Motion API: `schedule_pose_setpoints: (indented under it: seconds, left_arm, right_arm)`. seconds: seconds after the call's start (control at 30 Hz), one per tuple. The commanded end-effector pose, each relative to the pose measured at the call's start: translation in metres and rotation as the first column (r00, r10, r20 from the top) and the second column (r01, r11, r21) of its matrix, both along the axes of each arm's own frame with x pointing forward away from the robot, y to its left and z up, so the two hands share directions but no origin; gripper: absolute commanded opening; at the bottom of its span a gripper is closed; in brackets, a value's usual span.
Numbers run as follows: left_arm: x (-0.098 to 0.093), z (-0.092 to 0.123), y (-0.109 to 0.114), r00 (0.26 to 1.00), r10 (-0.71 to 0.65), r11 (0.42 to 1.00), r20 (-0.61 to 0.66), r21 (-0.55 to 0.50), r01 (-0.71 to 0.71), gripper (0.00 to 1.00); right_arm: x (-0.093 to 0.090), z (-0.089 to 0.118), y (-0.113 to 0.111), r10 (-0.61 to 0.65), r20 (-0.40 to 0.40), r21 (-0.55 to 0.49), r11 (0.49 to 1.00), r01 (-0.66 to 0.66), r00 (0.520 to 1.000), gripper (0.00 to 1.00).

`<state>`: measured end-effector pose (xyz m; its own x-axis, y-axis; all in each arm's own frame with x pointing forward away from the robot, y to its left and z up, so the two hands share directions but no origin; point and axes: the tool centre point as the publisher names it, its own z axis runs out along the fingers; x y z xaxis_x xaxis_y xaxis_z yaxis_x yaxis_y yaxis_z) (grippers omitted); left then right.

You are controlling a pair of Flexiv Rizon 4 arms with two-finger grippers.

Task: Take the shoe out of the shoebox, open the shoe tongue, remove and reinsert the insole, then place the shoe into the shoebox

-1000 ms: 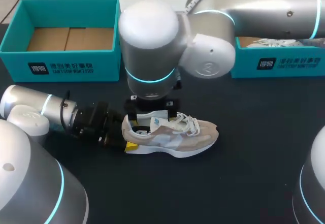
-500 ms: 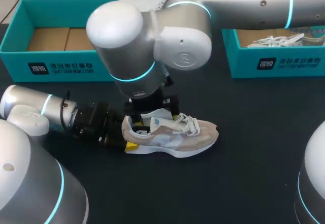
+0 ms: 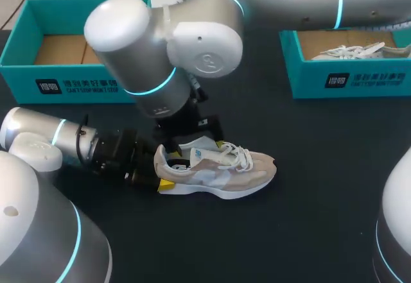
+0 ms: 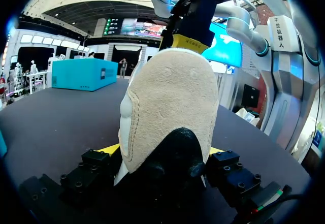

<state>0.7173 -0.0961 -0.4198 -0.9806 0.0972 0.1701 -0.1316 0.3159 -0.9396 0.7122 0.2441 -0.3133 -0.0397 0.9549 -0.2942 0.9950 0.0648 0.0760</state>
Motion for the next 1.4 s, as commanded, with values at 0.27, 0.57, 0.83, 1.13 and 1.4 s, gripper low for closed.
schedule_pose_setpoints:
  seconds: [0.27, 0.57, 0.83, 1.13, 1.4]
  left_arm:
    - [0.001, -0.007, -0.002, 1.0, 0.002, 1.0, 0.0, -0.001, -0.002, 0.0]
    - [0.001, -0.007, -0.002, 1.0, 0.002, 1.0, 0.0, -0.001, -0.002, 0.0]
    - [0.001, -0.007, -0.002, 1.0, 0.002, 1.0, 0.0, -0.001, -0.002, 0.0]
    - [0.001, -0.007, -0.002, 1.0, 0.002, 1.0, 0.0, -0.001, -0.002, 0.0]
    - [0.001, -0.007, -0.002, 1.0, 0.002, 1.0, 0.0, -0.001, -0.002, 0.0]
  right_arm:
    - [0.001, -0.018, 0.006, -0.453, 0.119, -0.029, 0.888, 0.46, 0.883, 1.0]
    - [-0.001, -0.034, -0.008, -0.494, 0.116, -0.069, 0.861, 0.503, 0.862, 1.0]
    - [0.005, -0.041, -0.021, -0.575, 0.111, -0.083, 0.808, 0.584, 0.811, 1.0]
    - [0.008, -0.025, -0.049, -0.651, 0.117, -0.102, 0.744, 0.661, 0.75, 0.8]
    - [-0.003, -0.017, -0.055, -0.669, 0.085, -0.08, 0.734, 0.675, 0.738, 0.49]
